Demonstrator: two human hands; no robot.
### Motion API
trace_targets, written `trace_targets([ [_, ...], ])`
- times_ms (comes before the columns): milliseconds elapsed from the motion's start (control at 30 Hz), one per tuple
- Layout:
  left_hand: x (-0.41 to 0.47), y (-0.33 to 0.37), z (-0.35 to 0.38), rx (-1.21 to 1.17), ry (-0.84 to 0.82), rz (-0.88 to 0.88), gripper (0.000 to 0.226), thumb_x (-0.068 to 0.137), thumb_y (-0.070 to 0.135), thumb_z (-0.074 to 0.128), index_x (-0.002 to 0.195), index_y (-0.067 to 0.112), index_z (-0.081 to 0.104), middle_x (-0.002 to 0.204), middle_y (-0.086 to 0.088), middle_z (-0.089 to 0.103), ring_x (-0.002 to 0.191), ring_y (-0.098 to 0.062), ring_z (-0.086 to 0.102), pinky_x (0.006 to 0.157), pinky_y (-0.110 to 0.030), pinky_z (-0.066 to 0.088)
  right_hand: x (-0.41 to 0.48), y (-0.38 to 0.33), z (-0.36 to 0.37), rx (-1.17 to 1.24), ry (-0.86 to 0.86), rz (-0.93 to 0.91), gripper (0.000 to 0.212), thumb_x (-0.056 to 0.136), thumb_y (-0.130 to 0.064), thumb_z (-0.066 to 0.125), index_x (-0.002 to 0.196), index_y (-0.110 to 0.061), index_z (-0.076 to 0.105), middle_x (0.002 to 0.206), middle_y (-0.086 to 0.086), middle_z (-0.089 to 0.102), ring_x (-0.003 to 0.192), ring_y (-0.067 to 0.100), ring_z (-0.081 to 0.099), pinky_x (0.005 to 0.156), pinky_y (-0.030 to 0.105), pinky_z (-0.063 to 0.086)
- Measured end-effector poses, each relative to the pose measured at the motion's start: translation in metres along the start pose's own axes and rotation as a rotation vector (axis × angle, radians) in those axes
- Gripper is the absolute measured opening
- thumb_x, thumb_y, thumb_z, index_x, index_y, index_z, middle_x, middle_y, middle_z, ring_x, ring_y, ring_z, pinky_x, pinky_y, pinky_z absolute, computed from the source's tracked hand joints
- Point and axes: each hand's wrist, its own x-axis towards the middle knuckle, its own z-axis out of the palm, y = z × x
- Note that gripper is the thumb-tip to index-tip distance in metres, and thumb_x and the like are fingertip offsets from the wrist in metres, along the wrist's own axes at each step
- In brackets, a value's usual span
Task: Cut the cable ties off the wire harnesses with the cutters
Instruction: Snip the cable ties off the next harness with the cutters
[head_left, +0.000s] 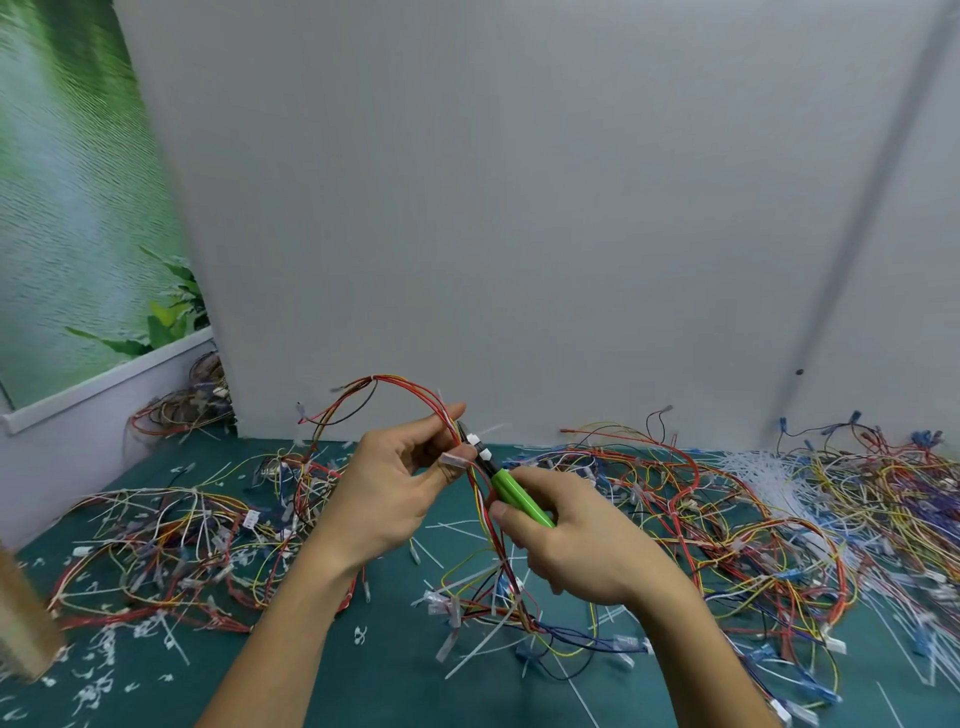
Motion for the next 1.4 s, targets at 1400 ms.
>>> trace_targets([
  [1400, 0.001, -0.010, 0.023, -0.025, 0.211, 0.084, 0.017, 0.086, 0.038, 0.071, 0.096, 0.051, 0.071, 0.094, 0.015, 0.075, 0.092, -0.008, 0.071, 0.081, -0.017, 0.054, 0.004, -0.005, 0.010, 0.081, 0.100, 0.088, 0.024, 0.104, -0.034, 0.055, 0.094, -0.012, 0.054, 0.075, 0.008, 0.052, 0.060, 0.026, 0.055, 0.063, 0.057, 0.056],
])
